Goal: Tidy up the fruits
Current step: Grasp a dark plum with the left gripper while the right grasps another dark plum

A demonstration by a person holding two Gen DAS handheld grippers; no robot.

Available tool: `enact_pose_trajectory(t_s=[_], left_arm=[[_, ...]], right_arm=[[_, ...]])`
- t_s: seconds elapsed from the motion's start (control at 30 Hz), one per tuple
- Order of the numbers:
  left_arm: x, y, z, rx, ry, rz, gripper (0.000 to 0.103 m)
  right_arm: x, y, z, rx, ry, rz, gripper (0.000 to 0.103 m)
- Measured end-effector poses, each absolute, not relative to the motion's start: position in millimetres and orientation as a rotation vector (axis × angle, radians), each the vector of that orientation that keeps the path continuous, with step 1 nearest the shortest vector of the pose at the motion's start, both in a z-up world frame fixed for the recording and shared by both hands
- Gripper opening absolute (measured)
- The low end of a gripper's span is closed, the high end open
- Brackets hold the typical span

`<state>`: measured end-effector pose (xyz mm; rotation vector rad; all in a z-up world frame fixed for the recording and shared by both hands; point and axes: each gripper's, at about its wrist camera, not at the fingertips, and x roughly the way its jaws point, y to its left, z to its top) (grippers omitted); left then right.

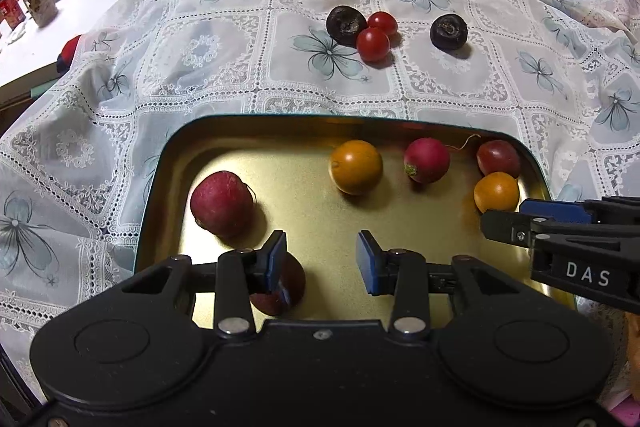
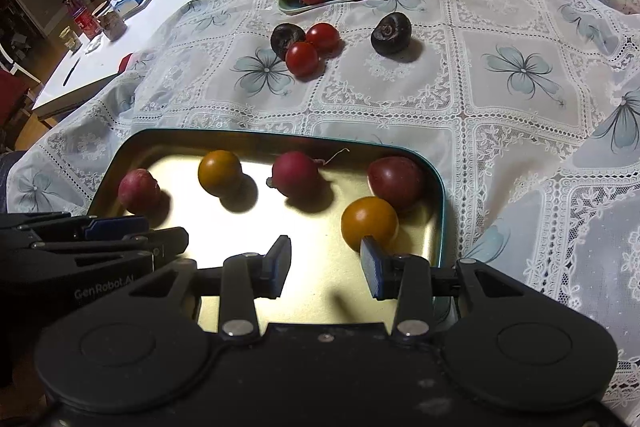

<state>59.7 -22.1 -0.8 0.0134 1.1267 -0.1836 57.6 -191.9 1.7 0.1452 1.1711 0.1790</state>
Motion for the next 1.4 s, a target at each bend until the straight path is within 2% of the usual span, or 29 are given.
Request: enact_pose_trajectory(t_s=[0.33,0.7,1.1,1.4], left_arm=[[88,-18,14,0.010,1.135,-0.191,0.047],[167,-9,22,-0.034,1.170,-0.143,0.047],[259,-41,7,-0.041,1.200,-0.155,0.047],[294,-63,-15,-0.100,1.235,-0.163,0.048]], right_arm=[[74,-201,7,0.192,1.187,0.143,0.041],[129,-211,18,0.185,1.159,0.039,0.041],[212,-224,4,0.266,1.187,-0.029,0.042],[232,-234,-5,0.290,1.177,-0.056,0.042]])
